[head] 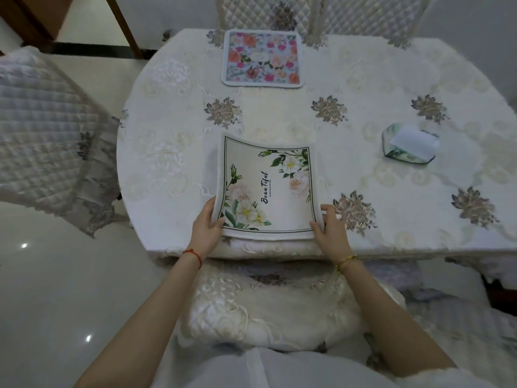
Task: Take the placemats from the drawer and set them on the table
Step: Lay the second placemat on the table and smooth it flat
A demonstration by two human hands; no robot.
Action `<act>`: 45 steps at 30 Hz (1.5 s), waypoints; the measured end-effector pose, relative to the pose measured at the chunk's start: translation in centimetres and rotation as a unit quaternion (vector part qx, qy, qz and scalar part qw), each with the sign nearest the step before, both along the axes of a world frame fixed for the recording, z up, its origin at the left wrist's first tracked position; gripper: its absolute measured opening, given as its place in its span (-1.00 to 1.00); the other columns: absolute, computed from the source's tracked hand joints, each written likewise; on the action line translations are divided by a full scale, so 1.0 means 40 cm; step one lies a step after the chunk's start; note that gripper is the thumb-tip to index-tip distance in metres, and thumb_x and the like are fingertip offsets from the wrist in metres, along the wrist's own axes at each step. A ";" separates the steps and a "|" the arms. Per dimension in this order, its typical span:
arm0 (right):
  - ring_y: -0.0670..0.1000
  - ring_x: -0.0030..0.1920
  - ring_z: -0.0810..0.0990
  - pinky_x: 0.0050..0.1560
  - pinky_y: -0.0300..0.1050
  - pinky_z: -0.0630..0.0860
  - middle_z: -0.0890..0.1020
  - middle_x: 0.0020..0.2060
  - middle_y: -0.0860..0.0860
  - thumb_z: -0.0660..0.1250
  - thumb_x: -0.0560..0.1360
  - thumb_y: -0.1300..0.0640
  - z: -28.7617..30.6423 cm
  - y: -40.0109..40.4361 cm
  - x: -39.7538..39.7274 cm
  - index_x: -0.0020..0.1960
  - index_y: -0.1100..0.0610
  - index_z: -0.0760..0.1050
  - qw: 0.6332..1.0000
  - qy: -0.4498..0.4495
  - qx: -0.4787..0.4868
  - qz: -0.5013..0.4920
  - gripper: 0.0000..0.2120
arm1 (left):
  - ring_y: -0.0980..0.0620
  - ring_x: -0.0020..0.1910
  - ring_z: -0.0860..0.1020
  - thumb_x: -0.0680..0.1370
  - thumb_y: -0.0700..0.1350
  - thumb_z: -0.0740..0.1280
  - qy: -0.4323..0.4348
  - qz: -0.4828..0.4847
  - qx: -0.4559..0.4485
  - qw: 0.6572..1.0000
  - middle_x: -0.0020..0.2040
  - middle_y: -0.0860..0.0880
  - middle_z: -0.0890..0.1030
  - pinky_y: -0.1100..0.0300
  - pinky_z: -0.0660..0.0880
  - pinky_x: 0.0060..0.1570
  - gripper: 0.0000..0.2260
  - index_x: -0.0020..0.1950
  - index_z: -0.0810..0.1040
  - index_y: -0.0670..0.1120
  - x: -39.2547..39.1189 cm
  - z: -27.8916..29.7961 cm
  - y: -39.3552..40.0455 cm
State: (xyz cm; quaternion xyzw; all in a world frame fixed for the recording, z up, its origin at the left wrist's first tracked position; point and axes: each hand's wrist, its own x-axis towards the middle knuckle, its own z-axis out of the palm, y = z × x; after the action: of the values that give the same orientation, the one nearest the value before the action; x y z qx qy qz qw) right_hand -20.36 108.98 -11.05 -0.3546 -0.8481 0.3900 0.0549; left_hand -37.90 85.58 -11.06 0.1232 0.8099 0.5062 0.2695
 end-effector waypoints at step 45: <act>-0.02 0.56 -0.02 0.56 -0.05 -0.08 0.07 0.56 -0.01 0.04 0.65 -0.04 -0.159 0.192 -0.431 0.56 0.11 0.00 0.955 -0.100 0.195 0.199 -0.45 | -0.07 0.54 0.12 0.64 0.02 0.12 0.337 -0.225 -0.230 0.885 0.55 -0.09 0.19 0.00 0.08 0.52 -0.49 0.55 0.14 -0.15 -0.358 -0.160 0.280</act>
State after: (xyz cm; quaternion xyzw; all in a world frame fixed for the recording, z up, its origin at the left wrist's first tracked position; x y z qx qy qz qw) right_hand -37.58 116.64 -17.41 -0.1980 -0.9622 0.1826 -0.0407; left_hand -52.23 96.78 -17.47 0.3994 0.8963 0.1596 0.1077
